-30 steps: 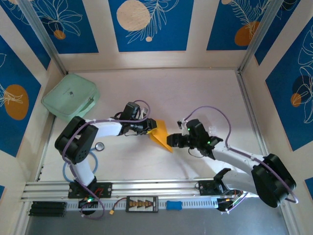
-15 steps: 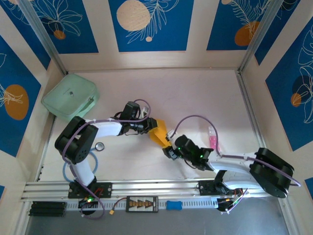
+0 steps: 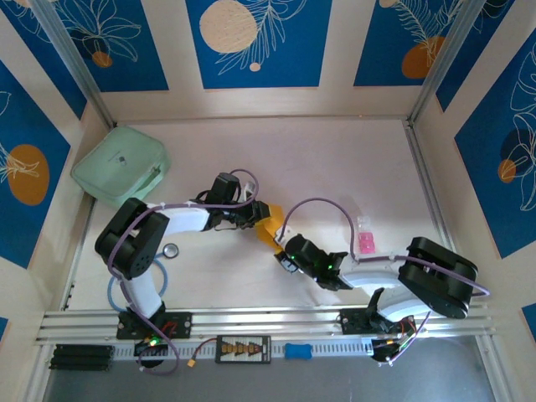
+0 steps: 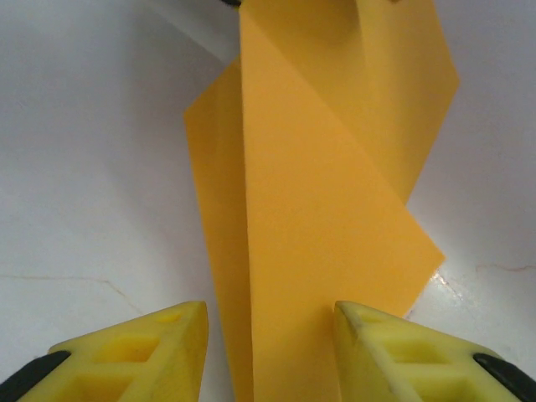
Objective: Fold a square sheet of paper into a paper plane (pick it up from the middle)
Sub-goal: Fourth fold the wing at the center of the table.
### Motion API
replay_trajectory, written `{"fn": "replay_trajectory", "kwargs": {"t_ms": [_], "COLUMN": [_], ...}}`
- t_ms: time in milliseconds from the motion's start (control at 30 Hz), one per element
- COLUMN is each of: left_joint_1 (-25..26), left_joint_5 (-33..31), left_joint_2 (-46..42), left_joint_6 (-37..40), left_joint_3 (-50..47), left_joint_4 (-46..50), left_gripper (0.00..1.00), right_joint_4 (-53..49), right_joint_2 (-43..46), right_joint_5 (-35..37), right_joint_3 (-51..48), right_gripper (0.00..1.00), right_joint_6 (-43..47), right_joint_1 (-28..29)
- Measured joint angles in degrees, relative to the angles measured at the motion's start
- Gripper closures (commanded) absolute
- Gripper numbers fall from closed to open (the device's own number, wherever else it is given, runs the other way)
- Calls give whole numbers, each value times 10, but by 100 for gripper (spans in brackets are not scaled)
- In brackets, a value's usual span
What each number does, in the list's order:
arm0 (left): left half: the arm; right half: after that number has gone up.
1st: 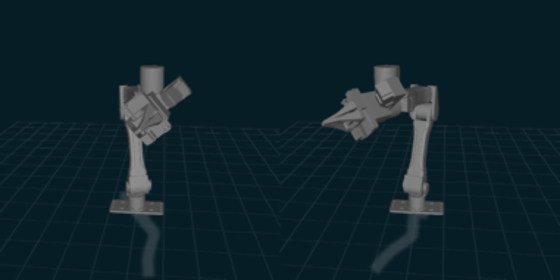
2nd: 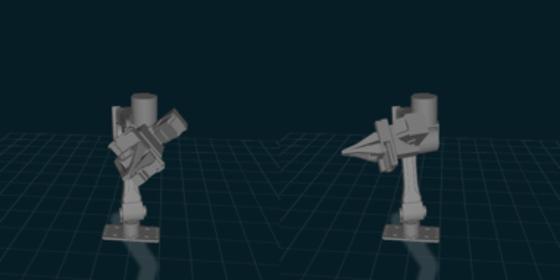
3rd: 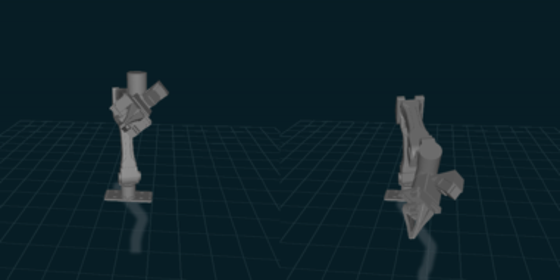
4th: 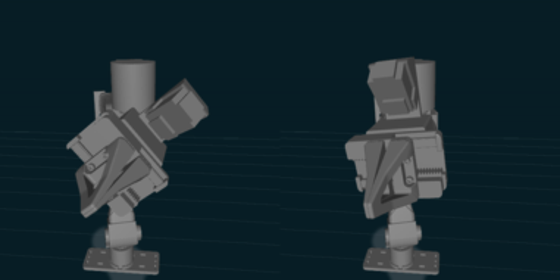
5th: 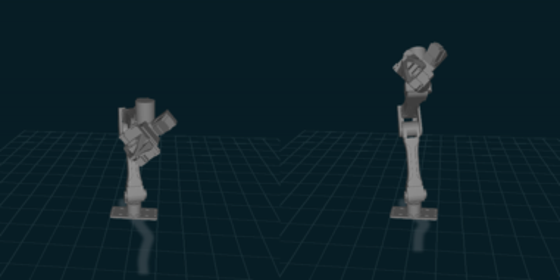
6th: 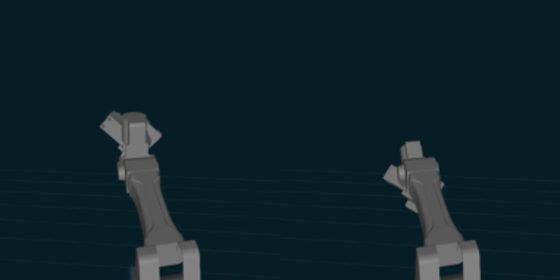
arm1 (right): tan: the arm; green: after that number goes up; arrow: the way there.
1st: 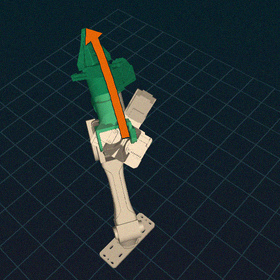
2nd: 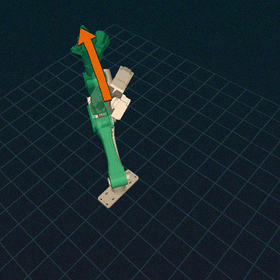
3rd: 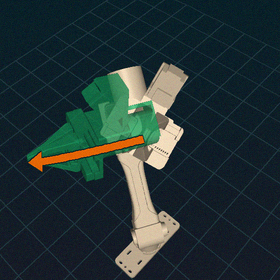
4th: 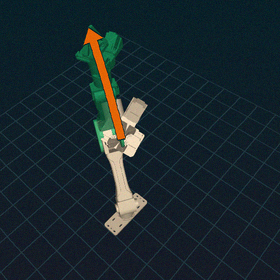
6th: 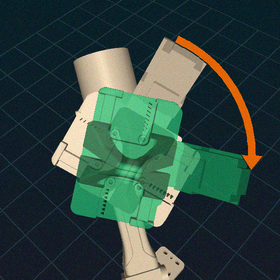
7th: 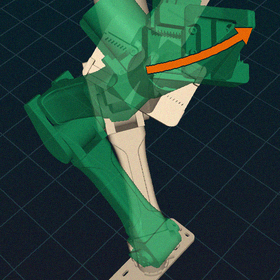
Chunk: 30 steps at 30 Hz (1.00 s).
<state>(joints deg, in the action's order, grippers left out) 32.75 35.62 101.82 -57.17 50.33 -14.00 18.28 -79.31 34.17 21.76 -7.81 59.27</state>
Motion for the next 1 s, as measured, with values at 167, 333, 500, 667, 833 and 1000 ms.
{"fn": "replay_trajectory", "kwargs": {"t_ms": [167,333,500,667,833,1000], "left_joint_1": [0,0,0,0,0,0], "left_joint_5": [2,2,2,2,2,2], "left_joint_2": [0,0,0,0,0,0], "left_joint_6": [0,0,0,0,0,0], "left_joint_3": [0,0,0,1,1,1], "left_joint_4": [0,0,0,0,1,1], "left_gripper": [79,81,83,84,86,86], "right_joint_4": [15,23,25,25,25,25], "right_joint_2": [-25,-27,-26,-26,-26,-26], "right_joint_5": [23,32,32,34,34,34], "right_joint_3": [0,0,0,0,0,0], "right_gripper": [61,64,68,71,73,76], "right_joint_6": [2,1,-3,-8,-10,-17], "right_joint_1": [3,4,4,4,4,3]}}
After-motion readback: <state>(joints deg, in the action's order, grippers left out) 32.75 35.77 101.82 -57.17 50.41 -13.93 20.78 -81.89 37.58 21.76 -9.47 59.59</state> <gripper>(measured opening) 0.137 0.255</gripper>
